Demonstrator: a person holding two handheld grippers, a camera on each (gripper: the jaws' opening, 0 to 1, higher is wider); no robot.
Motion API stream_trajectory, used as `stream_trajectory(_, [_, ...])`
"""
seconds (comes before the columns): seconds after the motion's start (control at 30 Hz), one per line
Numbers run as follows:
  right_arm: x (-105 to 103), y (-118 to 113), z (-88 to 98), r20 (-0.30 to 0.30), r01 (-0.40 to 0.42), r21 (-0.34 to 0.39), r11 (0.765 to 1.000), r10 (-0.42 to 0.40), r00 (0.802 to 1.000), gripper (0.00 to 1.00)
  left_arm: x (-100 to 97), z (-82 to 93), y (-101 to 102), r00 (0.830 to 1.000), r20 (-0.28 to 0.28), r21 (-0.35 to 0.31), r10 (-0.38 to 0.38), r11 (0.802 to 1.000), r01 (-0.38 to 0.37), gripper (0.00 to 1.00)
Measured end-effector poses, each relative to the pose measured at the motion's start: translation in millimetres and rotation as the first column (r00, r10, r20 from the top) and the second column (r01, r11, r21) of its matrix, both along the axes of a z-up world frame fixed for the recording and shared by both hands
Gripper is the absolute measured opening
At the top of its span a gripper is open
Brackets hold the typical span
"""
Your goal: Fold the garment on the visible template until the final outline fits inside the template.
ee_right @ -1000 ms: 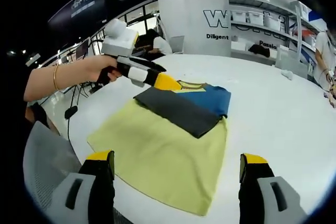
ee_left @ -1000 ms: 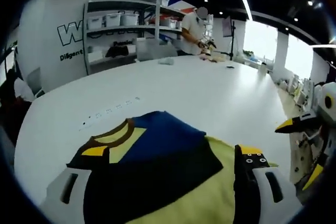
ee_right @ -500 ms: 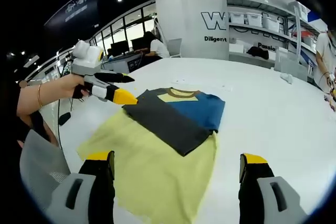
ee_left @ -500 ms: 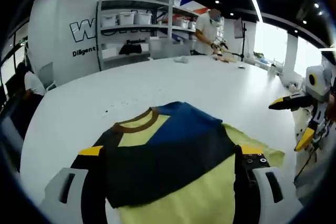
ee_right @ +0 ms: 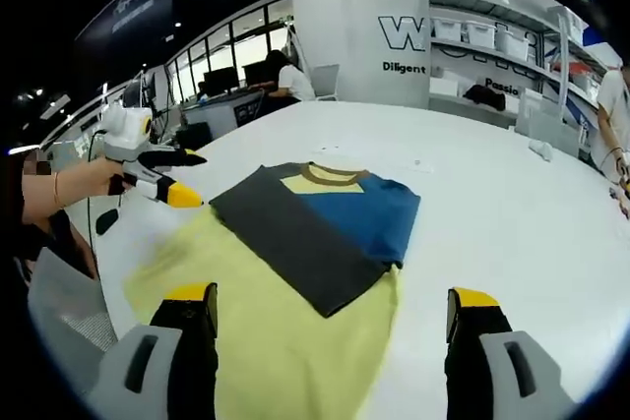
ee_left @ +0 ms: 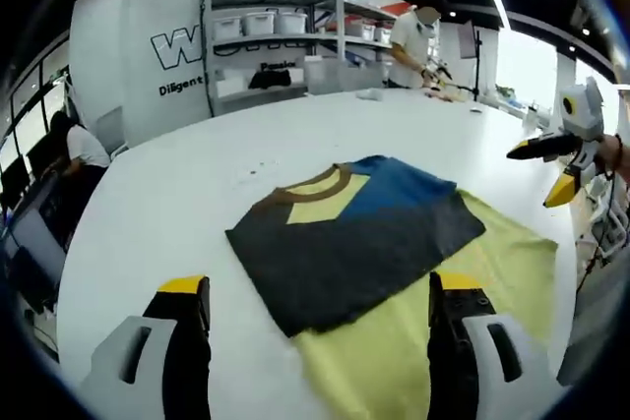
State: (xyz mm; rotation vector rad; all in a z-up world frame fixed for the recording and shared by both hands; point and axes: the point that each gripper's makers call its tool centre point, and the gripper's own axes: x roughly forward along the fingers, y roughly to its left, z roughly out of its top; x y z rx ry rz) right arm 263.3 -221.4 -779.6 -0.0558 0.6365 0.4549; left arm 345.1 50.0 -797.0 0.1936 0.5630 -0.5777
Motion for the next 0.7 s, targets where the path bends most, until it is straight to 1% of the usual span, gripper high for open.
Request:
stream_trajectory(0.07, [4,0,-1.5,-0.002,0.007,0.004,1.000,-0.007,1.000,0.93,0.6,-5.5,13,1.000,-0.002,0.009,0.021,1.000,-0.021,0.83])
stream_trajectory(0.1, [12,-1,-2.7,-0.007,0.029,0.026,0.999,-0.029,1.000,0.92,1.0,-8.3,18,1.000,-0.004,0.014,0.030,0.999,-0.030,0.82])
stream_trajectory(0.17, [21,-2,-3.1,-0.005,0.049,0.059,0.997,-0.048,0.999,0.91,2.4,-13.7,27,0.999,-0.006,0.023,0.043,0.999,-0.043,0.76])
stream_trajectory(0.2, [22,-3,-3.6,-0.006,0.049,0.059,0.997,-0.049,0.999,0.91,2.8,-14.9,29,0.999,-0.005,0.028,0.044,0.999,-0.044,0.73])
stream_trajectory(0.23, [26,-3,-5.3,-0.006,0.047,0.059,0.997,-0.047,0.999,0.90,4.8,-18.8,36,0.999,-0.001,0.053,0.054,0.997,-0.054,0.70])
stream_trajectory(0.3, [32,-4,-8.6,-0.010,0.052,0.058,0.997,-0.051,0.999,0.86,7.4,-24.1,43,0.998,0.002,0.067,0.063,0.996,-0.063,0.68])
stream_trajectory(0.33, [35,-3,-11.0,-0.014,0.050,0.059,0.997,-0.049,0.999,0.84,6.8,-25.1,45,0.998,0.007,0.064,0.066,0.996,-0.066,0.67])
stream_trajectory(0.4, [39,-5,-14.4,-0.018,0.057,0.062,0.996,-0.056,0.998,0.83,7.0,-26.3,47,0.997,0.012,0.054,0.072,0.996,-0.072,0.65])
stream_trajectory(0.47, [43,-5,-18.8,-0.024,0.060,0.071,0.996,-0.058,0.998,0.81,7.4,-28.3,49,0.997,0.009,0.051,0.077,0.996,-0.078,0.64])
stream_trajectory(0.57, [49,-5,-27.0,-0.030,0.057,0.055,0.997,-0.055,0.998,0.77,7.7,-36.3,54,0.997,0.011,0.064,0.077,0.995,-0.077,0.63])
stream_trajectory(0.7, [57,-3,-38.7,-0.044,0.057,0.046,0.997,-0.055,0.998,0.72,9.0,-41.2,57,0.996,0.020,0.063,0.087,0.994,-0.088,0.56])
